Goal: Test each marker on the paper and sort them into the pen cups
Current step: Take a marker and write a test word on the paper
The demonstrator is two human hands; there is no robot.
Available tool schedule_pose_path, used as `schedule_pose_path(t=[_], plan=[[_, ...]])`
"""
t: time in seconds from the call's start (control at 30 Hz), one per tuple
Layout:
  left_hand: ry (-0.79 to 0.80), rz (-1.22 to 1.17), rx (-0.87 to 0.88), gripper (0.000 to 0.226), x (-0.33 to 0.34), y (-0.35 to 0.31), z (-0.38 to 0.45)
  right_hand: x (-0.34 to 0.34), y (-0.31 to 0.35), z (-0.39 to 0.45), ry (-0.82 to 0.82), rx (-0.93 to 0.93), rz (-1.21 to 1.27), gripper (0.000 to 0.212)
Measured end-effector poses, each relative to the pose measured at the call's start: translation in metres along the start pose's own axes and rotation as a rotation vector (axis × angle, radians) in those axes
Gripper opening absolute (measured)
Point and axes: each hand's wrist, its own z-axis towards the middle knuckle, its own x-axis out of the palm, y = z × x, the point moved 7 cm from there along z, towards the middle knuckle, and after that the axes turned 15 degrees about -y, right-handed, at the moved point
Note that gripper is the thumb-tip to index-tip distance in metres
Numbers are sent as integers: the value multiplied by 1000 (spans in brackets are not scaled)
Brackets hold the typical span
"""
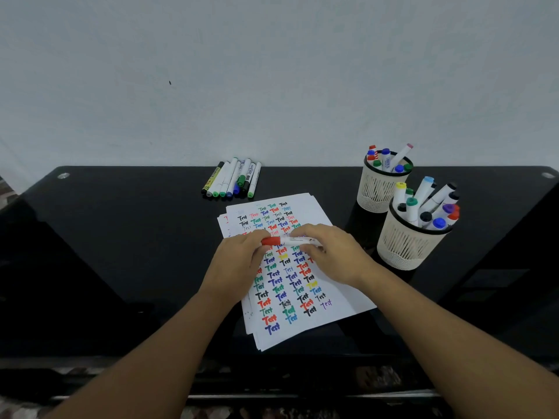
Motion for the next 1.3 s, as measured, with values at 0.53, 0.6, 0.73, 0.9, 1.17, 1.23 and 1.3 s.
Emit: schedule_pose_path(t=[0.53,0.6,0.73,0.9,1.17,1.23,1.3], plan=[[65,-13,-175,80,-1,0,-1,-8,38,2,50,-172,-94,57],[85,34,-161,80,2,2,0,-12,35,3,23,-122,-47,61],[127,102,-139,74,6,2,0,-17,29,4,-1,-39,46,57],[120,96,-128,71,8,4,0,-17,28,-3,4,-26,34,51],[143,131,-123,74,13,10,0,-16,20,-6,-58,123,264,56],[151,150,-116,75,14,10,1,-18,21,-5,-44,157,293,53],[157,159,-115,75,15,10,1,-21,19,-3,-61,212,313,39]])
